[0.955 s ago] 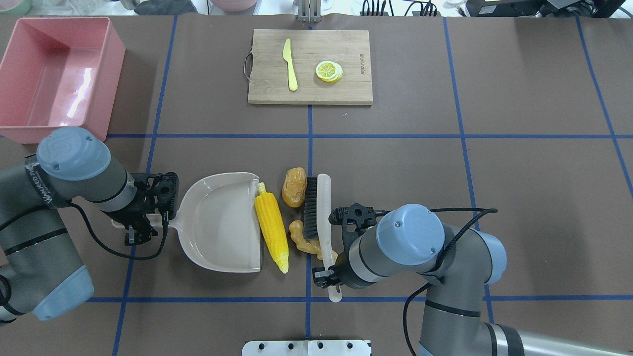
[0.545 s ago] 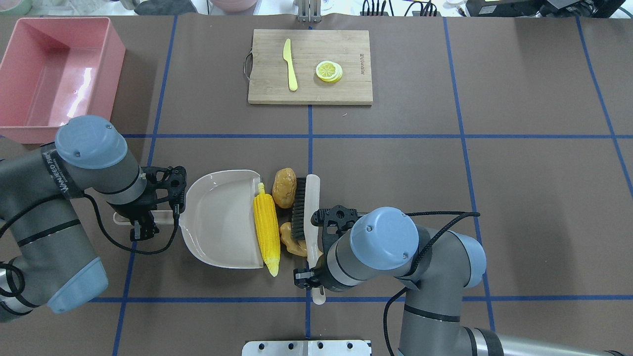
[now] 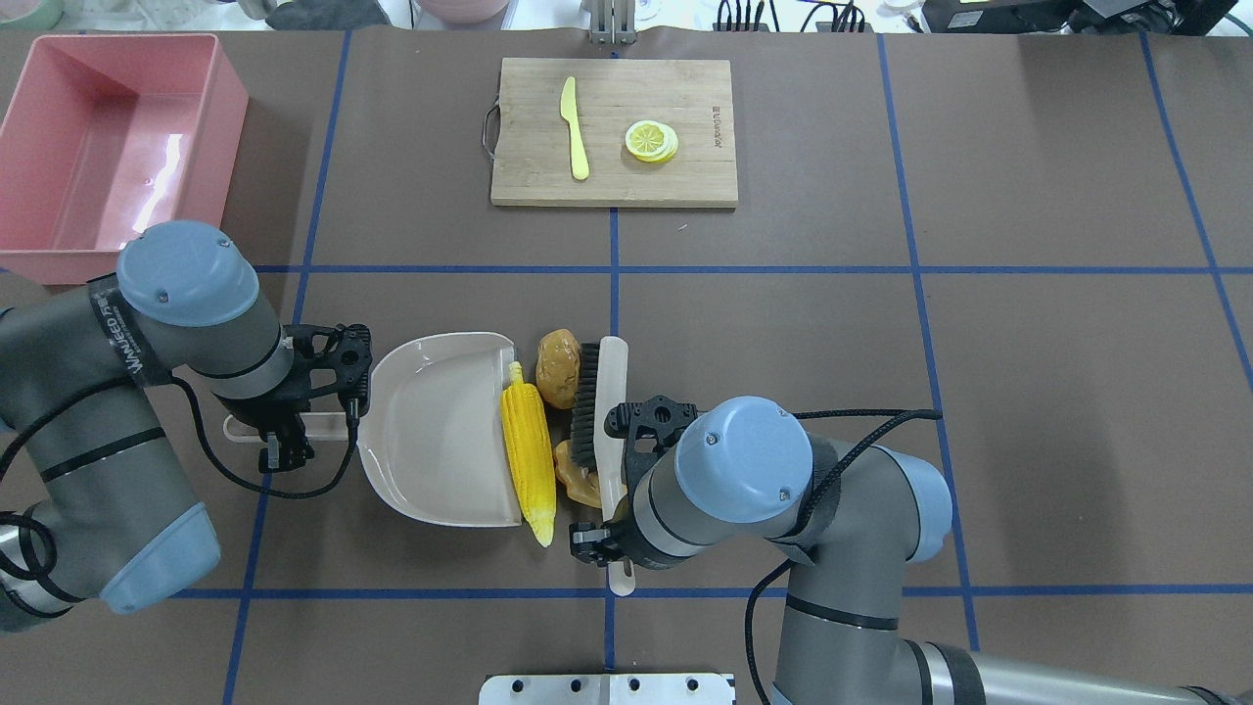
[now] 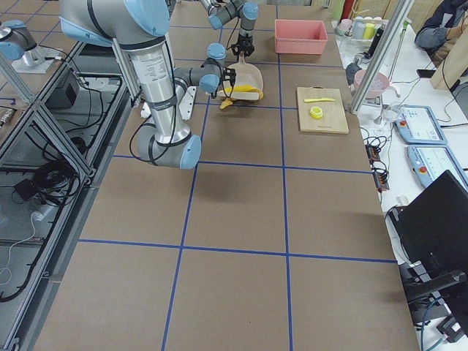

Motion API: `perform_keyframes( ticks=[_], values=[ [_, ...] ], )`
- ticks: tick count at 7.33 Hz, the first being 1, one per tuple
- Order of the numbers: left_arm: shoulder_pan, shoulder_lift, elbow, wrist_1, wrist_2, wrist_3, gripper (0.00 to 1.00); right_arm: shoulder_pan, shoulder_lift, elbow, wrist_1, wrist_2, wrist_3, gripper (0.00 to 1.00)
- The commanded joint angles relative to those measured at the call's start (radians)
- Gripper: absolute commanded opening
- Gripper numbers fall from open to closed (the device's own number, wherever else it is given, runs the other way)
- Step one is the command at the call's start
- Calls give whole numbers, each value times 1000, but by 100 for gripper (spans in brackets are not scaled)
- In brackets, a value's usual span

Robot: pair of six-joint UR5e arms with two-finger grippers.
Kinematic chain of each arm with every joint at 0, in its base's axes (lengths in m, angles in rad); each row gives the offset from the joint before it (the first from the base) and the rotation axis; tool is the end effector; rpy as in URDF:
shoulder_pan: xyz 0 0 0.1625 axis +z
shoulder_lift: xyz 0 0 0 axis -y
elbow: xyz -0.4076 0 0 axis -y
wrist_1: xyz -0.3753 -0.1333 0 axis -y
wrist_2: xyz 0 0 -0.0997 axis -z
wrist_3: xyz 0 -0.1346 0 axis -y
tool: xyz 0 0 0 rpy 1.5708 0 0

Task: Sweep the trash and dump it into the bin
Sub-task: 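Push the brush further into the dustpan, sweeping corn and potato in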

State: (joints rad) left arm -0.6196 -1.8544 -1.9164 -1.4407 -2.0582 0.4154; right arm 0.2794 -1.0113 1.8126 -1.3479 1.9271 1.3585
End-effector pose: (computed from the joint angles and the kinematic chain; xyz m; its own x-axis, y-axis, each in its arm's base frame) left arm 0.4167 -0.3835 0.3896 0.0140 0.9830 -0.1831 -0.7874 0.1237 0.6039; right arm -0.5885 -0.2587 0.2188 0.4825 -0.0670 0.8733 0.1326 0.9912 0.0028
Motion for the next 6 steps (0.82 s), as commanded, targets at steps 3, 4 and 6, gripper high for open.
perform_keyframes(
  ticks=[3,4,6],
  values=[
    [1,0,7,-1,1,-1,0,69,-7,-18,1,47,-204,0],
    [3,-8,11,-1,6,-1,0,69,-7,-30,1,47,-270,0],
    [3,-12,14,-1,6,-1,0,63,-3,-54,7,53,-321,0]
  ],
)
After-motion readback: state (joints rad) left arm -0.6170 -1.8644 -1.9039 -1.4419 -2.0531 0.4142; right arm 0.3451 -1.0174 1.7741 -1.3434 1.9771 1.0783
